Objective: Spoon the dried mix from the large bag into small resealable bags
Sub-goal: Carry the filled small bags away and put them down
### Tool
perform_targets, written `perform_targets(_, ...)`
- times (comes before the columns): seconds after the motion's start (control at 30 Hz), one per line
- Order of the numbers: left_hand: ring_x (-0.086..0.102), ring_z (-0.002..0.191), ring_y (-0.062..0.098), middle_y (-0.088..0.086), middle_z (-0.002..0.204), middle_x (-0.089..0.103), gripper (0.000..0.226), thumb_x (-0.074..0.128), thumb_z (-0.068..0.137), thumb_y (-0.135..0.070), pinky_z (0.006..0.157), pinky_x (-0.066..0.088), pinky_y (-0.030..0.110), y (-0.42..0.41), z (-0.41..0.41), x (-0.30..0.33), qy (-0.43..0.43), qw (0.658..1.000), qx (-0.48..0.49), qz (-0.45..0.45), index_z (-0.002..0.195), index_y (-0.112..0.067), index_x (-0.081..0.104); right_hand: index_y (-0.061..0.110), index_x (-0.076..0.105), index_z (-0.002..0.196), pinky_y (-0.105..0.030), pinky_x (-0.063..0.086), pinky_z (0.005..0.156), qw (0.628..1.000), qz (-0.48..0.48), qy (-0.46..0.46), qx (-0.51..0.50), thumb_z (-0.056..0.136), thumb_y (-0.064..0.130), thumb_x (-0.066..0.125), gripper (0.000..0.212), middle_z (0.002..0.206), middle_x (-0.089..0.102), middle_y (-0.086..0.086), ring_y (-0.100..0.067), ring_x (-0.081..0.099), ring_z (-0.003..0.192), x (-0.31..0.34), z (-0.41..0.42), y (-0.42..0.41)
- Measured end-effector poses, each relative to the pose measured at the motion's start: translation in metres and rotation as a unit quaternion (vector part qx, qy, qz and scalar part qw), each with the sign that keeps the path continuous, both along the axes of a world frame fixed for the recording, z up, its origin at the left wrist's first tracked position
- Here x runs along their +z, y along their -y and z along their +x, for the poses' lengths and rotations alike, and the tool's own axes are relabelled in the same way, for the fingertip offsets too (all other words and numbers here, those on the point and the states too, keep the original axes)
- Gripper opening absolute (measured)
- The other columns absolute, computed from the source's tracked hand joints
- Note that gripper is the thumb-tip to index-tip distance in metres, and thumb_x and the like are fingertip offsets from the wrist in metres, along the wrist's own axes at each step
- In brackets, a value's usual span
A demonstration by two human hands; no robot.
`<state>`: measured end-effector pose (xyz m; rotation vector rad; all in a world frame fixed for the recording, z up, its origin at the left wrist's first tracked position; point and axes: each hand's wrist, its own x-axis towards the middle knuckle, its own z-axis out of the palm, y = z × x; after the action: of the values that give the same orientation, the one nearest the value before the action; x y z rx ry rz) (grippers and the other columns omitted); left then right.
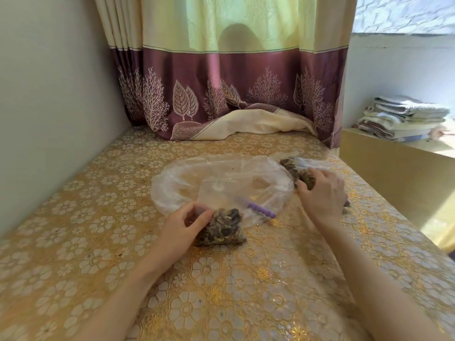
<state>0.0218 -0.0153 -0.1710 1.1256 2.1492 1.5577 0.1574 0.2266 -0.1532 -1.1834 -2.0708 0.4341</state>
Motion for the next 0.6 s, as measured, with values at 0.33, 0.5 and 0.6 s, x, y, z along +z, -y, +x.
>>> perform_targets(0.33, 0.058, 0.072, -0.006, -0.007, 0.076, 0.066, 0.022, 0.048, 0.095, -0.026, 0.057, 0.043, 0.007, -0.001, -0.002, -0.002, -0.002, 0.999, 0.038, -0.007, 0.079, -0.023, 0.064, 0.019, 0.048, 0.128, -0.053, 0.034, 0.095, 0.993, 0.044, 0.11, -0.011, 0.088, 0.031, 0.059, 0.043, 0.13, 0.042, -0.016, -0.037, 0.041, 0.117, -0.02, 0.015, -0.02)
perform_targets(0.5, 0.055, 0.06, -0.007, -0.001, 0.07, 0.064, 0.025, 0.05, 0.094, -0.026, 0.052, 0.038, 0.006, -0.006, 0.001, 0.004, -0.012, 0.997, 0.066, -0.042, 0.076, -0.017, 0.064, 0.017, 0.054, 0.117, -0.049, 0.038, 0.087, 0.991, 0.077, 0.112, 0.016, 0.086, 0.038, 0.063, 0.039, 0.118, 0.048, -0.015, -0.034, 0.045, 0.109, -0.017, 0.019, -0.019)
perform_targets(0.6, 0.056, 0.059, -0.003, 0.001, 0.068, 0.065, 0.027, 0.052, 0.092, -0.028, 0.053, 0.037, 0.009, -0.015, -0.002, 0.006, -0.006, 0.994, 0.08, -0.069, 0.073, -0.015, 0.066, 0.015, 0.054, 0.115, -0.048, 0.04, 0.084, 0.989, 0.089, 0.111, 0.046, 0.085, 0.038, 0.064, 0.04, 0.114, 0.049, -0.014, -0.034, 0.046, 0.106, -0.015, 0.021, -0.027)
